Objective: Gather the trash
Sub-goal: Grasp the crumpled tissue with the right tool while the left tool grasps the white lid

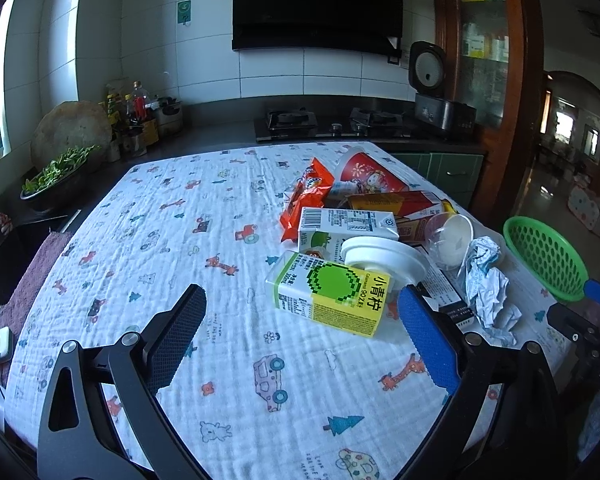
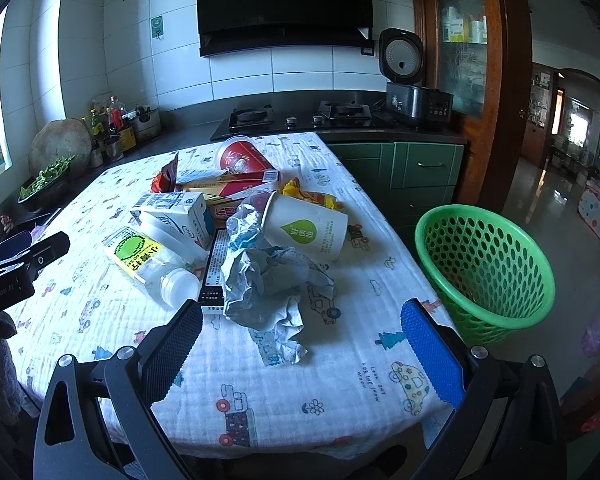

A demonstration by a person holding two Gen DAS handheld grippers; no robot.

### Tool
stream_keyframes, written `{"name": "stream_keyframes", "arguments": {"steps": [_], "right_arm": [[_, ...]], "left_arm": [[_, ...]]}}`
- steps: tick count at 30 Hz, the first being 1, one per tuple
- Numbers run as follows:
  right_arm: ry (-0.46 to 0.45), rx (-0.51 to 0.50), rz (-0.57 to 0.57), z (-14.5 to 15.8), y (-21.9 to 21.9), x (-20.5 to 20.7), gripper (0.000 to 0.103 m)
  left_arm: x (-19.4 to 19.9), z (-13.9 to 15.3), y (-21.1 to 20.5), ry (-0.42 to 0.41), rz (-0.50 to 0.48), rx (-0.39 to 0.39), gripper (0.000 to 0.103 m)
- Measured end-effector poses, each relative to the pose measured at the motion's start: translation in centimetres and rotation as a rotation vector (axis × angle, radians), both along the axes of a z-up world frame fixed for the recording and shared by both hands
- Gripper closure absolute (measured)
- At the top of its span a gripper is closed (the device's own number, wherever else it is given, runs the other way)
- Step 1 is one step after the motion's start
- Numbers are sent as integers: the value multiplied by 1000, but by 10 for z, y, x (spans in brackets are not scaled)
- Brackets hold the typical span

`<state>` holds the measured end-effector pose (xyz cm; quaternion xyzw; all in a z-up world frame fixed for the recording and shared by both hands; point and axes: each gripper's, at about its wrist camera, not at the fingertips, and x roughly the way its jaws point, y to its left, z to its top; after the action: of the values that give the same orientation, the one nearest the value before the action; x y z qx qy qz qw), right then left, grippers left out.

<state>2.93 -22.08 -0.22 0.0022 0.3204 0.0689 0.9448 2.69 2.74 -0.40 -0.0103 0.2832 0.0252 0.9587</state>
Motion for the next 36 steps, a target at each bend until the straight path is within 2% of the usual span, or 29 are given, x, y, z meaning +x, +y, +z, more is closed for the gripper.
{"name": "stream_keyframes", "arguments": {"steps": [9,19,21,24,25,27,31,35,36], "right_arm": [[27,24,38,-8,9,21,7],[105,85,71,-25,16,58,9],[123,96,78,-29,18,65,16],[148,104,78,-35,21,74,20],[153,100,81,-37,23,76,26],[161,90,85,-40,26,80,29],[164,75,87,-43,29,82,45],[170,100,98,-44,25,82,62],[171,107,100,-43,24,81,64]], "left_arm": [[6,-9,14,35,4,-20,13],[21,-13,11,52,-70,-60,14],[26,-14,9,58,-94,-64,14],[34,-15,4,76,-125,-63,16],[38,-16,1,85,-143,-68,17],[45,-17,-3,100,-174,-78,18],[60,-19,-15,126,-233,-98,19],[75,-20,-30,127,-281,-79,19],[78,-21,-32,133,-293,-81,19]]}}
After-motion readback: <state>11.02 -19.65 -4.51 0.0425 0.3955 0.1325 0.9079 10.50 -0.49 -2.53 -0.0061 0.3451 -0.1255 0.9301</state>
